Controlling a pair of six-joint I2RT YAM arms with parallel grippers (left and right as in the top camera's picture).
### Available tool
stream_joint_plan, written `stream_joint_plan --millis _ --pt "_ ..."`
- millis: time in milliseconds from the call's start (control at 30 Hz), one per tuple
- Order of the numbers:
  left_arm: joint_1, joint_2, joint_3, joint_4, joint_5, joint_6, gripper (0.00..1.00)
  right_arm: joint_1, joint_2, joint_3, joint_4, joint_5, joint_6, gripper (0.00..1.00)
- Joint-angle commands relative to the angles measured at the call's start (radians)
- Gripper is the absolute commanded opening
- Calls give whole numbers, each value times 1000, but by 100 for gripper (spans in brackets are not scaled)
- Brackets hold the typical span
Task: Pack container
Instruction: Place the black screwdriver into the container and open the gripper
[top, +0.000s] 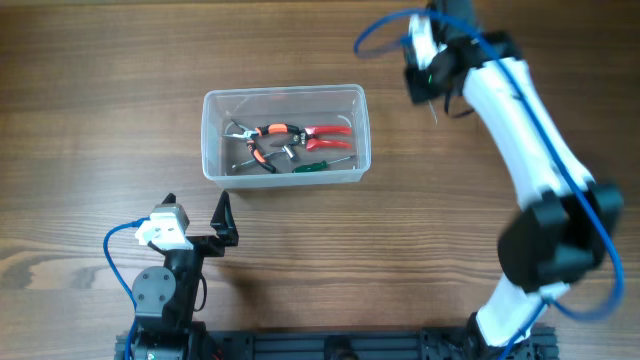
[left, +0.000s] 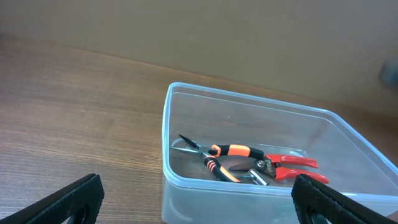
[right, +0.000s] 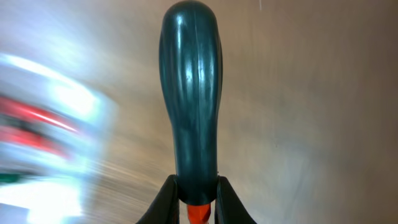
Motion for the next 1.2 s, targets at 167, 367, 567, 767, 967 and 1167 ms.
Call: stream_joint_plan --millis 167,367,567,767,967,1167 --pt "6 -2 -4 -1 -3 -9 100 321 -148 84 62 -332 -317 4" --pt "6 -2 -5 -1 -3 -9 100 470 55 25 121 -143 -554 4" --pt "6 -2 -4 -1 -3 -9 100 467 262 25 200 -105 -542 4" --pt "6 -2 -5 -1 -3 -9 100 470 302 26 221 -110 -473 86" --pt "6 -2 -4 -1 -3 -9 100 470 233 72 204 38 -214 99" --pt "6 -2 -4 -1 -3 -9 100 470 6 104 181 61 -187 100"
